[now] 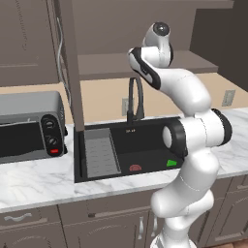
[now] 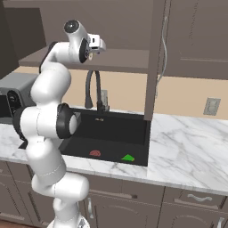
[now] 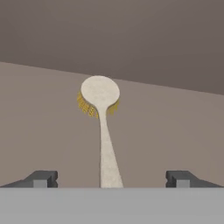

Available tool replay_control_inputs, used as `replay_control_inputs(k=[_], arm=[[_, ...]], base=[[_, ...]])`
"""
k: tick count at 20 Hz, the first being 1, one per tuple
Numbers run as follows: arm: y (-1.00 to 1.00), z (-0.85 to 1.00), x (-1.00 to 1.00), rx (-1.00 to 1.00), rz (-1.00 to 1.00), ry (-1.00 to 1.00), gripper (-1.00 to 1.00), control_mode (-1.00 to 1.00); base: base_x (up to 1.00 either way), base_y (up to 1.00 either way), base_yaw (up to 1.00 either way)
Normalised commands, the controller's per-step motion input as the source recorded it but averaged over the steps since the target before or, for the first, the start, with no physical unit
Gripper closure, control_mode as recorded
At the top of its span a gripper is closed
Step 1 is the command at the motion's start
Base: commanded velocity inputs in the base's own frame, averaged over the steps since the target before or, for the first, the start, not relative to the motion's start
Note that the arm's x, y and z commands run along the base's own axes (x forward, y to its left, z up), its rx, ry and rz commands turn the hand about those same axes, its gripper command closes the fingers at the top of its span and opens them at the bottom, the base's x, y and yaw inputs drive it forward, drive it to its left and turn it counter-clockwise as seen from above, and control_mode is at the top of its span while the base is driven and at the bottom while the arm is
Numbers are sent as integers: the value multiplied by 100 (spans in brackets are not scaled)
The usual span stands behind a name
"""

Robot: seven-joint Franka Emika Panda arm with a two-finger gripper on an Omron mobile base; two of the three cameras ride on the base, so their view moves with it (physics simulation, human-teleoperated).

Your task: Pick up the dish brush and sponge from the sink, and place them back in the cabinet, and close the cabinet doors.

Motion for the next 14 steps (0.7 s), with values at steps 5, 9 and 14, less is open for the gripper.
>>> replay_control_inputs(k=[5,9,14], arm=[[0,-13,-11,0,0,-5,-100,-100],[0,0,-25,0,0,-6,-100,-100],[-1,0,-37,0,0,-4,-100,-100]], base=[[0,0,0],[0,0,0],[0,0,0]])
